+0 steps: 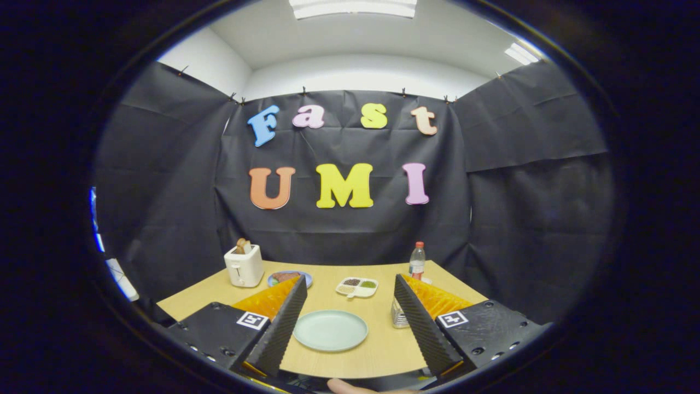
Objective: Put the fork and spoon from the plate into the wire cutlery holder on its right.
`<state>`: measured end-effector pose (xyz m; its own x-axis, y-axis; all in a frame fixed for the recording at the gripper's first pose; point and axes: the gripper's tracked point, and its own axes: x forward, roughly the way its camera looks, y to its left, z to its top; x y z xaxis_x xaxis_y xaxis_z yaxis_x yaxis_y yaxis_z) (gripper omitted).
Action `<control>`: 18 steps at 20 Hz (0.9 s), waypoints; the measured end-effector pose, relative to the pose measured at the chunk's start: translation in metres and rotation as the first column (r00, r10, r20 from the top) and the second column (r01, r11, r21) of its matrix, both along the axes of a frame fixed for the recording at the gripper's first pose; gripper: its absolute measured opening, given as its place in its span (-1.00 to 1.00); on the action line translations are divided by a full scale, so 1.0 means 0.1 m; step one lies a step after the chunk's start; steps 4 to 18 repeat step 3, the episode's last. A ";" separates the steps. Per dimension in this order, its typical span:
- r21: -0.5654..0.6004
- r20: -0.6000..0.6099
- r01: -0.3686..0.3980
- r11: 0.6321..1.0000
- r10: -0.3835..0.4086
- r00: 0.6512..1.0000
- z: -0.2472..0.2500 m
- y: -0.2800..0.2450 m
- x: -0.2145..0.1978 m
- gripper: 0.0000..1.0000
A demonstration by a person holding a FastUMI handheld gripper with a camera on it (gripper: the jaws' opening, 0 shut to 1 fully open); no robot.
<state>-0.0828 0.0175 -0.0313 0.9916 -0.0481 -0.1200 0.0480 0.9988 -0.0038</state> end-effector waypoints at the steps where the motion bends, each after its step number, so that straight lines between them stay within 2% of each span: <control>1: 0.006 -0.001 0.004 1.000 -0.004 1.000 0.01 -0.01 -0.01 0.92; 18: 0.011 0.002 0.011 1.000 -0.011 1.000 0.00 -0.07 -0.04 0.92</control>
